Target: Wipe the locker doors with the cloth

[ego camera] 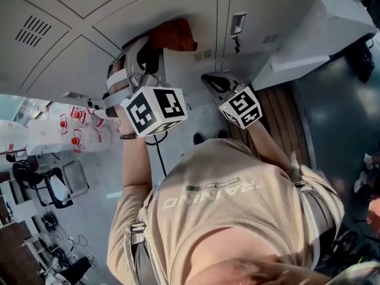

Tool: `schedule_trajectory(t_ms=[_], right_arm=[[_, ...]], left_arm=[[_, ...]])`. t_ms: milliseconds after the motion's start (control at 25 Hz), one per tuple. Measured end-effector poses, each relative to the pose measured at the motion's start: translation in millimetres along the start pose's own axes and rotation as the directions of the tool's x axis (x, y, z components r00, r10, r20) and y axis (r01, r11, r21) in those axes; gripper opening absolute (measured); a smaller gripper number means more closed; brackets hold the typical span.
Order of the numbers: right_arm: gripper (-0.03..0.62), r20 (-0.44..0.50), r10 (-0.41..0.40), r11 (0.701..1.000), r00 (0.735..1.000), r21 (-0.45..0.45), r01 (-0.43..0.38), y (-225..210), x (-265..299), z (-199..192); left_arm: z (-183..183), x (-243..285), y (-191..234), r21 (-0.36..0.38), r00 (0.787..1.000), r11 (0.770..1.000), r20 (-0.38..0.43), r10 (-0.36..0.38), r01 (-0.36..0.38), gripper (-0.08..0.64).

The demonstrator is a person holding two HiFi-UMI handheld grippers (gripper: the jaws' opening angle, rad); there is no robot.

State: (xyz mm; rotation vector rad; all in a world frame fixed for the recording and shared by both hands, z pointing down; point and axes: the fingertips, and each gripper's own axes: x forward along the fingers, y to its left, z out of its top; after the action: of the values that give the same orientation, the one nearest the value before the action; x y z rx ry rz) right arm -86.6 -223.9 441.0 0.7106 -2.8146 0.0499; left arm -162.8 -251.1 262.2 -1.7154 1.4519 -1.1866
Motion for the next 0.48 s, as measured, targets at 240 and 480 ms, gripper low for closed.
schedule_trajectory(t_ms=[240, 480], right_arm=[[0.015, 0.020, 0.005, 1.000, 1.000, -0.016, -0.005, -3.6, -6.3, 6.8], [0.015, 0.021, -0.011, 1.000, 1.000, 0.003, 0.011, -12.2, -14.6, 2.9]], left_arm=[[47.9, -6.5, 78.4, 0.037, 0.984, 0.985, 0.057, 0.167, -0.169, 0.081], [59.9, 14.6, 88.6, 0.090, 0.981, 0.977, 0.031, 0.193, -0.195, 0.080]])
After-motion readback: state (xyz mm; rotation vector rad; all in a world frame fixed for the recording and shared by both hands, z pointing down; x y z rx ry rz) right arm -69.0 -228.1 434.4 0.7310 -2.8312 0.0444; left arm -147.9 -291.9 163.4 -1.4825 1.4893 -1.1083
